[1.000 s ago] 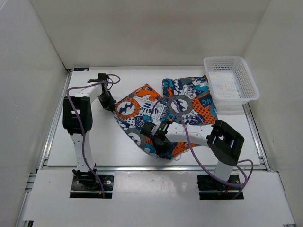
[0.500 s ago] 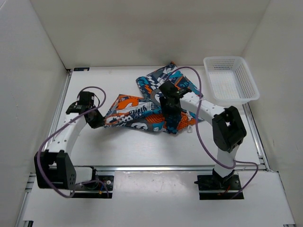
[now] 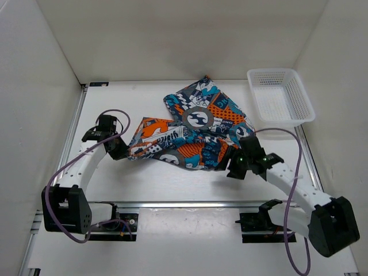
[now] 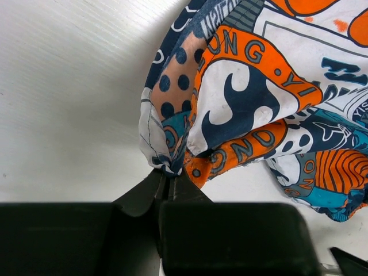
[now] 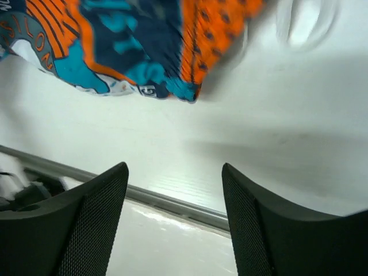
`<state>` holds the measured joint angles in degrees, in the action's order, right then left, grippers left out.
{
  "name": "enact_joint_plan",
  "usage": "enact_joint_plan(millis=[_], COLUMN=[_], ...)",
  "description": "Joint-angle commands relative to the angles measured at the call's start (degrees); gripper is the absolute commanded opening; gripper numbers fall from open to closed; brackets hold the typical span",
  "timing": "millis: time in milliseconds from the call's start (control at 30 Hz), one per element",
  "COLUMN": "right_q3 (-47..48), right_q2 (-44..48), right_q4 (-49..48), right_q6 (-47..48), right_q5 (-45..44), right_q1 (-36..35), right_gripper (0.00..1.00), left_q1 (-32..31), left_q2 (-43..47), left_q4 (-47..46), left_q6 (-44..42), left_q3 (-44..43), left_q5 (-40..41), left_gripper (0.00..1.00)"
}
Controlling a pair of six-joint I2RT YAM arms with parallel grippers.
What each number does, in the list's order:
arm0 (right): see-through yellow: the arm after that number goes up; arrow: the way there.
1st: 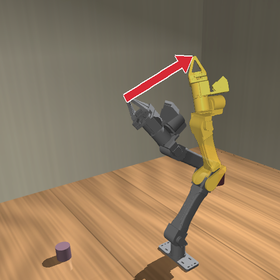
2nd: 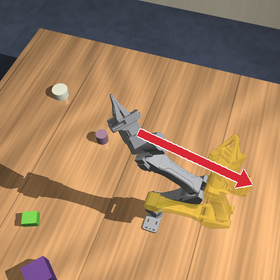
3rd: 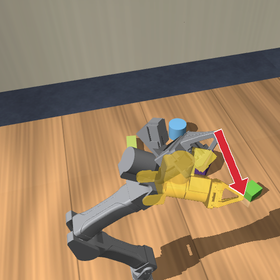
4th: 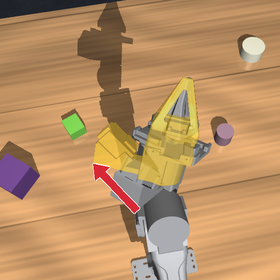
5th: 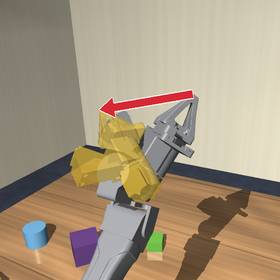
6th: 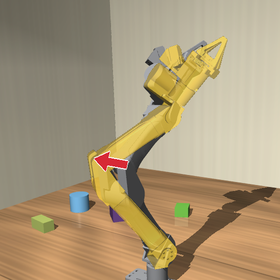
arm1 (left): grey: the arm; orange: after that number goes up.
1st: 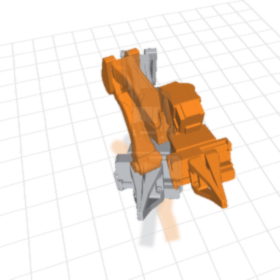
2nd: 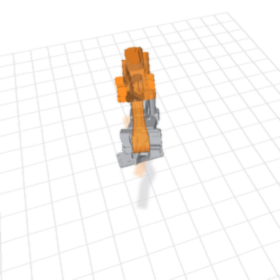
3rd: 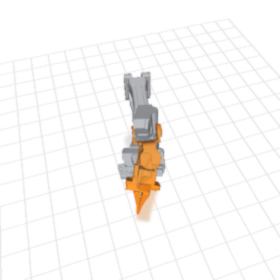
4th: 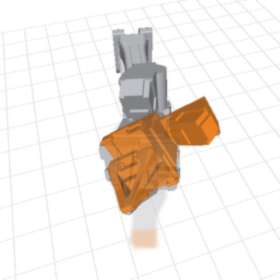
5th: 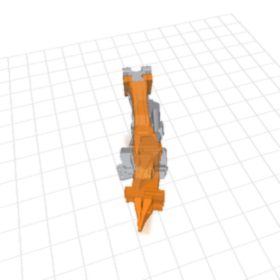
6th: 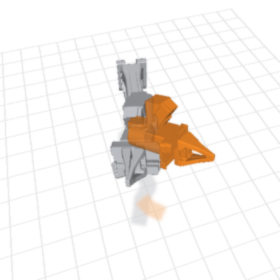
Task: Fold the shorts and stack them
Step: Fold the shorts
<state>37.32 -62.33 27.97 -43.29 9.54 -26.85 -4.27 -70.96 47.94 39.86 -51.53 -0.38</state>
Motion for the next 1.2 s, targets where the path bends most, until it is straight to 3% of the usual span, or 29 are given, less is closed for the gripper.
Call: enact_joint_plan(millis=[0, 267, 600, 667, 700, 767, 800, 1033, 1133, 1167], right_q3=[-8.12, -10.51, -5.25, -2.09, 0.27, 1.70, 1.70, -0.66, -2.77, -4.17], right_q2=[4.05, -5.16, -18.88, -19.94, -20.72, -20.73, -20.73, -7.06, -0.46, 1.14], right_q4=[-14.14, -26.72, -29.11, -26.32, -24.99, -21.05, -19.80, -2.15, 3.40, 4.11], right_q6=[-17.95, -24.56, -23.34, -20.44, -19.48, -17.63, -17.62, -12.09, -9.72, -9.71], right_q5=[5.14, 2.95, -4.17, -6.54, -8.03, -8.05, -8.05, -10.50, -9.80, -8.85], right_q1=[-0.22, -0.22, -1.89, -1.89, -1.89, -0.49, 0.04, 3.46, 6.01, 6.54], right_gripper=[0.71, 0.69, 0.54, 0.32, 0.16, 0.01, 0.01, 0.01, 0.48, 0.69], left_q1=[-0.91, -0.91, -0.91, -0.91, -0.91, -0.91, -0.91, -0.91, -2.49, -3.19], left_q2=[-0.23, -0.23, 0.38, 0.38, 0.90, 0.91, 1.43, 3.63, 4.16, 4.16], left_q4=[-0.57, -0.57, 0.48, 0.48, 1.01, 1.01, 1.71, 2.86, 2.86, 2.86], left_q6=[-0.39, -0.39, -0.39, -0.39, -0.39, -0.39, -0.39, -0.39, 0.13, 0.83], left_q3=[-2.44, -3.57, -4.63, -4.63, -5.16, -5.16, -5.16, -5.69, -5.69, -5.69], left_q5=[0.82, 0.82, 0.82, 0.82, 0.82, 0.82, 0.82, -0.22, -1.73, -1.73], left_gripper=[0.10, 0.10, 0.10, 0.10, 0.10, 0.10, 0.10, 0.10, 0.10, 0.10])
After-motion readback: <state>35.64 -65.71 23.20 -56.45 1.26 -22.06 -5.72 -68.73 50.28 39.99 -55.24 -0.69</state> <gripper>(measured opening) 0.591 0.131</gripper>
